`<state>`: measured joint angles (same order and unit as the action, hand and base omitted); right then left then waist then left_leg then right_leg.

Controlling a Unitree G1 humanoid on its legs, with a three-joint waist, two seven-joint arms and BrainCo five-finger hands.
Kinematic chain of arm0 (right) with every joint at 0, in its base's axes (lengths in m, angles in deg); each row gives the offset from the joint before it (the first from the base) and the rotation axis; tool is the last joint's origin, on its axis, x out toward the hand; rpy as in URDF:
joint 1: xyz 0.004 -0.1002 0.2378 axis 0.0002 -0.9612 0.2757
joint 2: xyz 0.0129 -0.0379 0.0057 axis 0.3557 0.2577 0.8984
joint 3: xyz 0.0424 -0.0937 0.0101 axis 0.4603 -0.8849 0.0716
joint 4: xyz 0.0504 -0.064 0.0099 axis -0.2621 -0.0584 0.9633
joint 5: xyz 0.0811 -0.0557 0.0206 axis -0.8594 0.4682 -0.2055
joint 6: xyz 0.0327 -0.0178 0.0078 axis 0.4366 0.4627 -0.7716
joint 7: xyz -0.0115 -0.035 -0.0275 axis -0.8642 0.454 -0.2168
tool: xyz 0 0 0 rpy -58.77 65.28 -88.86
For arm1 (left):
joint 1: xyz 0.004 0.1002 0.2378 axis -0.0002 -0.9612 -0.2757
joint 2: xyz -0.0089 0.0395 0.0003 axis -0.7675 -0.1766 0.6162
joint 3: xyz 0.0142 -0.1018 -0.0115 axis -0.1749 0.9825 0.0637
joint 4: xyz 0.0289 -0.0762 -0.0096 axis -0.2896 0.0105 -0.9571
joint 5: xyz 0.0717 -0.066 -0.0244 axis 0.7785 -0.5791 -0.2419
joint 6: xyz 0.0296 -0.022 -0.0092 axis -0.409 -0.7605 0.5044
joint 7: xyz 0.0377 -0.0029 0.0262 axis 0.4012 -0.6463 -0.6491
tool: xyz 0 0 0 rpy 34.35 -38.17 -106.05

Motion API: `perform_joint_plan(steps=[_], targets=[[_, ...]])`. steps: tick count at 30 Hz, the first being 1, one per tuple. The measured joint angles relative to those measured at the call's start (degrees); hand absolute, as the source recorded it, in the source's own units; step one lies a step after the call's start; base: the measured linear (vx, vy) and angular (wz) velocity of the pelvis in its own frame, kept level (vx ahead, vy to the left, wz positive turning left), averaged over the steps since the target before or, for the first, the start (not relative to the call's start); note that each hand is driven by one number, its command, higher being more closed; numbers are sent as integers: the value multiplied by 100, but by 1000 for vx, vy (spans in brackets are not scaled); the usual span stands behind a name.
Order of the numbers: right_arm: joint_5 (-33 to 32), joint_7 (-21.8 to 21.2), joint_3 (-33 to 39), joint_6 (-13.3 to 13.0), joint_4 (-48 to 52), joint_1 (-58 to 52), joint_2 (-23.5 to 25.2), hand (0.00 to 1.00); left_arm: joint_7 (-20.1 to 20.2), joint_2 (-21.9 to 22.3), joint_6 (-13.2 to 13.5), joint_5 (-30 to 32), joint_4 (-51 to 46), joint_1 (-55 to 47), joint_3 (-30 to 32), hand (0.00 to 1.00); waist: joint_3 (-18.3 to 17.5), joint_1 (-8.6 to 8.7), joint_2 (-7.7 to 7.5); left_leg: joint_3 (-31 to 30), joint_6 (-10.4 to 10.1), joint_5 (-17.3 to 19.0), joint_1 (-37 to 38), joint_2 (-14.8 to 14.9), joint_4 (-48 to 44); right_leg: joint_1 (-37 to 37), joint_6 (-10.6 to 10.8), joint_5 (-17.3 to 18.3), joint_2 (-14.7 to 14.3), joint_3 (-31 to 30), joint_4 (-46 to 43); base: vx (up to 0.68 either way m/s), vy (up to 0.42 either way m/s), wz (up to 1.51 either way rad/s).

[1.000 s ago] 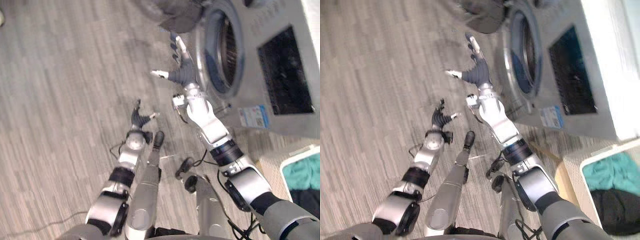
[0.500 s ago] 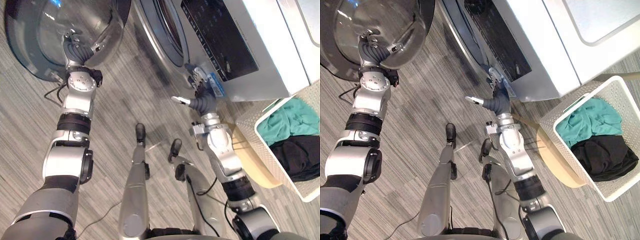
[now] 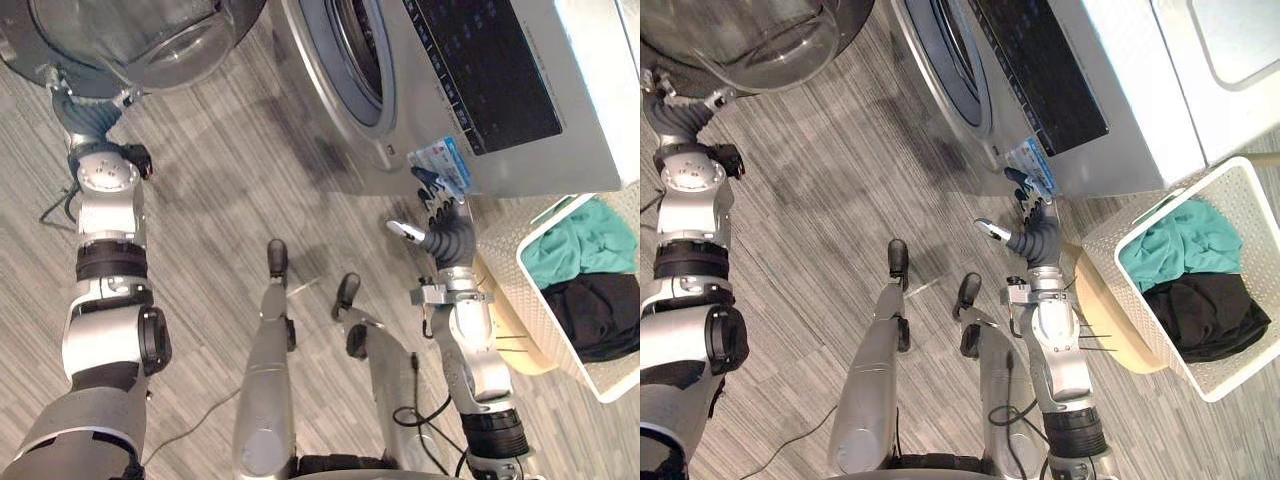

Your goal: Pick up the laundry basket with both hands and put the clothes into the washing machine.

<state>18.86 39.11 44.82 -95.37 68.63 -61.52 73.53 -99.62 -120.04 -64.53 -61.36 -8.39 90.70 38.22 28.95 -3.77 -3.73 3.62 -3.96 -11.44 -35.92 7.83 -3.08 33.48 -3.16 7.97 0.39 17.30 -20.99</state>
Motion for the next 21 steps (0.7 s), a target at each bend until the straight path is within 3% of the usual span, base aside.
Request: perform_joint_plan(steps=[2, 5, 7, 9, 11, 14, 15, 16, 18, 19, 20, 21], targets=[[56, 22, 32, 13, 0, -114, 0, 0, 0, 337, 19, -50, -382, -698, 5, 0, 0, -16, 0, 12, 19, 31, 255, -25, 10, -251, 11, 10, 35, 12, -2, -4, 9, 5], [269, 23, 151, 33, 0, -336, -22, 0, 23, 1255, 138, -133, -1033, -2048, -112, 0, -21, -19, 5, 151, 77, 226, 747, -122, -1, -674, 71, 145, 171, -25, -71, -18, 31, -2], [592, 25, 240, 185, -50, -574, -72, 0, 158, 1912, 182, -222, -1136, -3120, -395, 0, -154, -11, -11, 315, 133, 314, 1033, -200, -13, -846, 155, 235, 256, -199, -142, -30, 78, -18], [879, 25, 377, 285, -211, -719, -72, 0, 366, 2270, 187, -240, -1069, -3909, -699, 0, -392, -3, -4, 548, 164, 451, 1177, -218, -99, -900, 211, 269, 265, -464, -138, -10, 73, -47], [1050, 26, 536, 347, -673, -719, -101, 0, 553, 2452, 233, -256, -724, -4551, -994, 0, -657, 62, 12, 851, 200, 558, 1452, -219, -105, -1038, 285, 246, 244, -807, -56, 32, 74, -86], [1189, 12, 686, 483, -1225, -772, -164, 0, 872, 2498, 271, -256, -94, -5253, -1176, 0, -1039, 287, 27, 1483, 242, 825, 1979, -180, -117, -1325, 389, 92, 137, -1428, 215, 52, 66, -115], [1207, -4, 743, 514, -1256, -817, -268, 0, 975, 2506, 271, -216, 149, -5368, -1183, 0, -1120, 383, 97, 1724, 280, 903, 2146, -130, -149, -1404, 408, 86, 185, -1420, 334, 62, 63, -115], [1238, -22, 803, 523, -1271, -868, -301, 0, 999, 2506, 271, -206, 235, -5384, -1179, 0, -1150, 453, 118, 1854, 279, 967, 2230, -105, -169, -1467, 346, 120, 284, -1223, 381, 80, 50, -110], [1358, -92, 925, 554, -1522, -925, -380, 0, 1007, 2477, 270, -193, 478, -5453, -1127, 0, -1191, 464, 133, 2536, 251, 1321, 2699, 112, -449, -1889, 177, 130, 847, 164, 403, 113, 54, -140], [1395, -99, 924, 556, -1582, -932, -396, 0, 1020, 2444, 269, -152, 557, -5467, -1129, 0, -1224, 467, 140, 2689, 213, 1422, 2816, 167, -532, -1997, 135, 104, 984, 493, 387, 91, 34, -157], [1419, -99, 932, 567, -1689, -932, -430, 0, 1068, 2403, 269, -99, 684, -5485, -1132, 0, -1302, 475, 150, 2933, 129, 1597, 3010, 260, -686, -2161, 172, 38, 1150, 941, 365, 77, 9, -125], [1431, -99, 967, 567, -1694, -944, -445, 0, 1115, 2320, 273, -31, 765, -5465, -1134, 0, -1354, 547, 192, 3079, 68, 1706, 3089, 366, -817, -2224, 290, -10, 1141, 959, 400, 100, -16, -120]])
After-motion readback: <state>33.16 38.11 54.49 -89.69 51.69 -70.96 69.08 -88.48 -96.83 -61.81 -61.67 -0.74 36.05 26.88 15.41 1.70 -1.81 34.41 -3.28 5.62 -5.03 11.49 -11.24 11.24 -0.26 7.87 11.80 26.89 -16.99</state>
